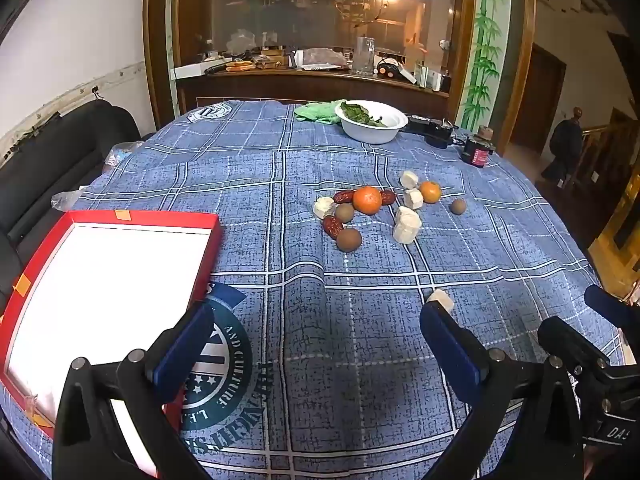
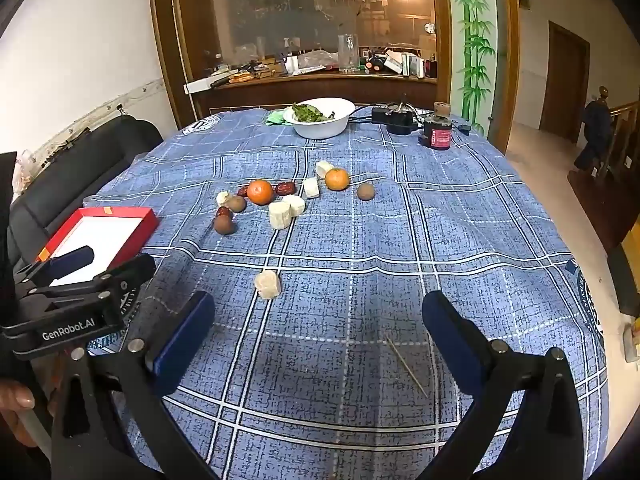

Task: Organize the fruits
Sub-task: 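Move both grippers toward the cluster of fruits on the cloth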

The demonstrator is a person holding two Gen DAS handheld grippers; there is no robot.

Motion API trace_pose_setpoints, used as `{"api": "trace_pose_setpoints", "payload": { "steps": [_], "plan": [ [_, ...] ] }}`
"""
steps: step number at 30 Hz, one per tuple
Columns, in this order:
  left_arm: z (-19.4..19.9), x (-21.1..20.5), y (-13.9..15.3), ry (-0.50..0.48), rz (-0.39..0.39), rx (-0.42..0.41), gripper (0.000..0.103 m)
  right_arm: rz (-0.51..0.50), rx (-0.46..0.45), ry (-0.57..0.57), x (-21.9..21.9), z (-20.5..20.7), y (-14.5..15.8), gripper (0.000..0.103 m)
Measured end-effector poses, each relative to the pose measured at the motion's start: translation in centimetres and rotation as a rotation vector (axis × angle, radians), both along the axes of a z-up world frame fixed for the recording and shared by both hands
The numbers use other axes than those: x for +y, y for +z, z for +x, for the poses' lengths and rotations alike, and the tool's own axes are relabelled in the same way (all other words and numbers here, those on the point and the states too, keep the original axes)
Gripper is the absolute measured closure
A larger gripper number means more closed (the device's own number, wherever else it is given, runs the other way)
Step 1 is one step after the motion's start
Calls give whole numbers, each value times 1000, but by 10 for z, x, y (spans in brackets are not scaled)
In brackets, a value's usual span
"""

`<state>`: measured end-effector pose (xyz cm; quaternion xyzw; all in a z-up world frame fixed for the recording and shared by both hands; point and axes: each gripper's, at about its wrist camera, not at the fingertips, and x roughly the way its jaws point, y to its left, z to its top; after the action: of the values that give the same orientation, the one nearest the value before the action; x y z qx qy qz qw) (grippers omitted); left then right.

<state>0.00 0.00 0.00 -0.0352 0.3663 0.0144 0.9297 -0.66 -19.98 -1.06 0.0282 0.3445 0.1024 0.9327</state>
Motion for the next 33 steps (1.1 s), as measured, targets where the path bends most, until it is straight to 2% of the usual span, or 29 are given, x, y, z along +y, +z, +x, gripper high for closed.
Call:
{"api": "trace_pose_setpoints", "payload": {
  "steps": [21,27,33],
  "plan": [
    [-1,2,1,-4,-5,-11,1,-4,-17,36,6,-3,0,0],
    [-2,4,4,2,15,-24,1,-11,-25,49,9,-5,1,0],
    [2,5,0,5,11,6,1,-15,-18,58,10,-5,-3,0]
  ]
}}
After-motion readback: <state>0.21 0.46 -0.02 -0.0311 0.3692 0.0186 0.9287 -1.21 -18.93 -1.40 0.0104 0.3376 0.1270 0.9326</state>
